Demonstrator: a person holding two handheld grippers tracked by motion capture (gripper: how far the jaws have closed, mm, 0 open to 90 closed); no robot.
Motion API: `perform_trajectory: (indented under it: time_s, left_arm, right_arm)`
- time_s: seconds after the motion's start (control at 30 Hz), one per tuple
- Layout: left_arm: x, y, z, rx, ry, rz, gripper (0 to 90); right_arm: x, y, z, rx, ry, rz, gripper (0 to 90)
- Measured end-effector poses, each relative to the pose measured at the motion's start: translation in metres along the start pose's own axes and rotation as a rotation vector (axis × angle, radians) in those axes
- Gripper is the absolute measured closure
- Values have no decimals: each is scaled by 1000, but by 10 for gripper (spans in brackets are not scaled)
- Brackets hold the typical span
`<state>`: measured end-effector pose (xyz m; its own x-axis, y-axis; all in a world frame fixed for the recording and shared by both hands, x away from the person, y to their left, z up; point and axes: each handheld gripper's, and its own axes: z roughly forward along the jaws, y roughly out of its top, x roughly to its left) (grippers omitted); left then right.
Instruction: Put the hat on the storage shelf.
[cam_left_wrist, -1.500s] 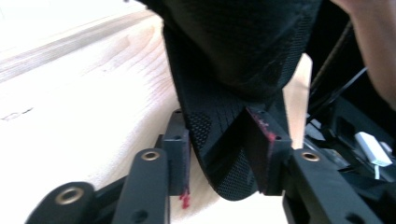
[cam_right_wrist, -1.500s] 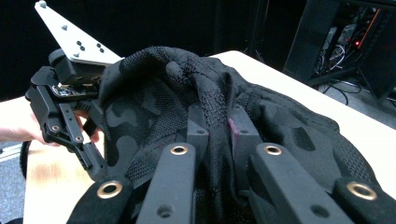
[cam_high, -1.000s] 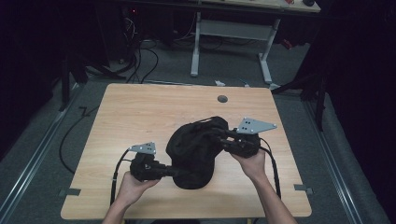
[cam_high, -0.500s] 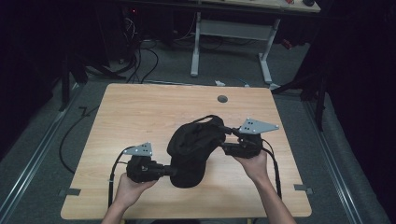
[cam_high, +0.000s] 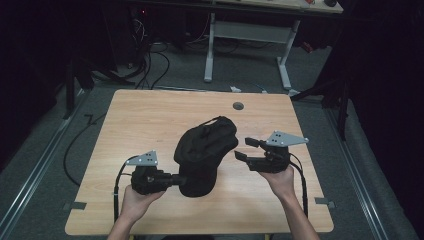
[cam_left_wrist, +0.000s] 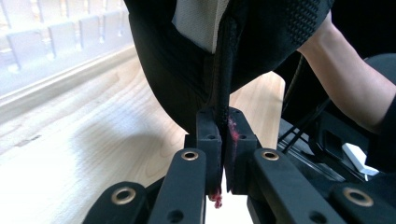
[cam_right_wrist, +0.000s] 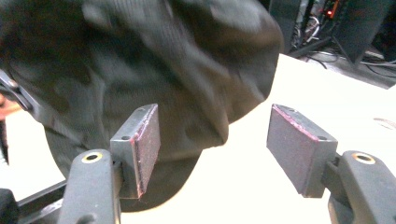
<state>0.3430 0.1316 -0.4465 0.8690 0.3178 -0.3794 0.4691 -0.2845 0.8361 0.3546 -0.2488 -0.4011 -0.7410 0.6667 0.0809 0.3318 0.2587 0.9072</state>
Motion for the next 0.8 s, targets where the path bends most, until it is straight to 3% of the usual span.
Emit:
perform_trajectory:
  time_s: [0.13,0.63,0.8]
  left_arm:
    - [0,1,-4,-17,16,-3,867]
    - [3,4,-19,-125,141,-16,866]
    - [5,6,-21,-145,173,-19,866]
  right_arm:
    - [-2,-9,-1,14,-20,14,356]
    - [-19,-96,3,191,-231,134,360]
    - [-25,-114,4,221,-292,183,358]
